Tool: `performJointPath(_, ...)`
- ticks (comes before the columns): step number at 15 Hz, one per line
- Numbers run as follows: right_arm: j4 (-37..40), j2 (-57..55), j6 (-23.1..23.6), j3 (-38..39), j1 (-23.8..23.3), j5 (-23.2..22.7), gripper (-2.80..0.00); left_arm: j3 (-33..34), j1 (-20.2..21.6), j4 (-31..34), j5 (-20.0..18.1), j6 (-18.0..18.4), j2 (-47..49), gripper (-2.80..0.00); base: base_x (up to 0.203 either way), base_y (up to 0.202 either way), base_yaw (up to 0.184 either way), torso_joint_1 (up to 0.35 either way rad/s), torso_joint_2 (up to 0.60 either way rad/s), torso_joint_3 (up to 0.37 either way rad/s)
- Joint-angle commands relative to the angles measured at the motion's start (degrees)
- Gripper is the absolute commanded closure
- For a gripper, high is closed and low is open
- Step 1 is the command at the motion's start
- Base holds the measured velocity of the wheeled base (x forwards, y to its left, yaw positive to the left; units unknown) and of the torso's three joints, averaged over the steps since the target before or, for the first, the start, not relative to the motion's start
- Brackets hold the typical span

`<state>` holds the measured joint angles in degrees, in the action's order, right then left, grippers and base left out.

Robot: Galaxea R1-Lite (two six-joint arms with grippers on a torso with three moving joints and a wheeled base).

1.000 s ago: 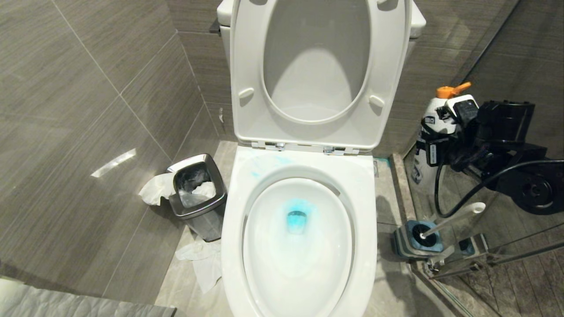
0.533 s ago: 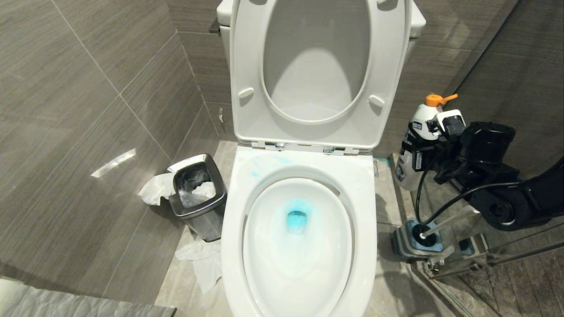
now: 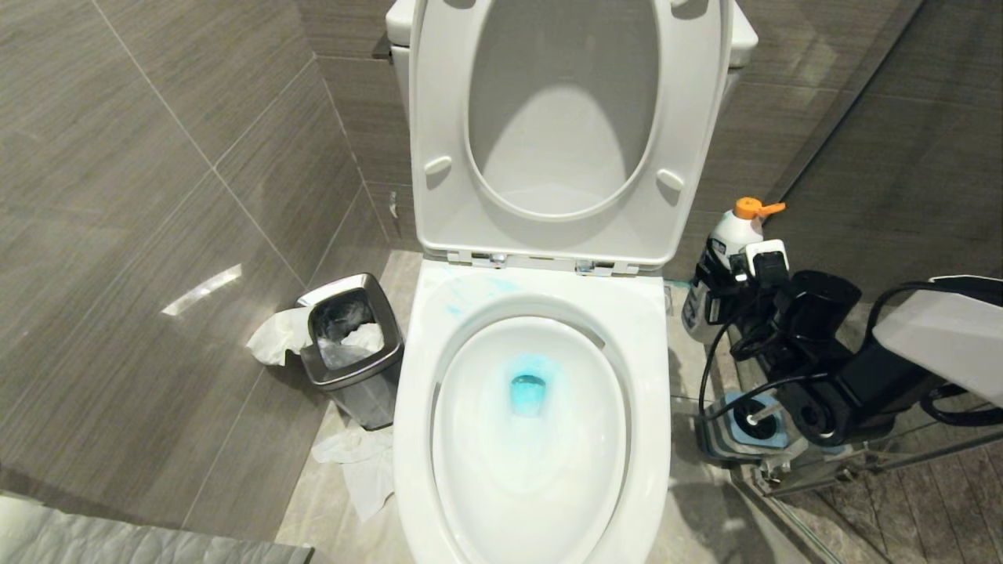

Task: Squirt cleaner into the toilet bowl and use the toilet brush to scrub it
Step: Place the cleaning agent on the floor

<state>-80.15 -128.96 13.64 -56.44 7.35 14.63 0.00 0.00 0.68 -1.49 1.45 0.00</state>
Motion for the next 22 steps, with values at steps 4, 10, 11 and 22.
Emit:
performJointPath(4,-7.5,-7.6,0.9,1.8,0.5,0.1,0.00,0.1,0.0,0.0,0.0,0.0,0.1,0.00,0.000,0.000,0.000,0.000,0.00,0.000)
performJointPath(10,-7.5,-9.7,-0.7,-0.4,0.4,-0.2,0.00,0.1,0.0,0.0,0.0,0.0,0.1,0.00,0.000,0.000,0.000,0.000,0.00,0.000)
performJointPath(11,-7.5,-10.1,-1.0,-0.8,0.4,-0.4,0.00,0.1,0.0,0.0,0.0,0.0,0.1,0.00,0.000,0.000,0.000,0.000,0.00,0.000)
performJointPath(22,-7.5,-17.6,-1.2,-10.5,0.5,-2.9,0.00,0.1,0.0,0.0,0.0,0.0,0.1,0.00,0.000,0.000,0.000,0.000,0.00,0.000)
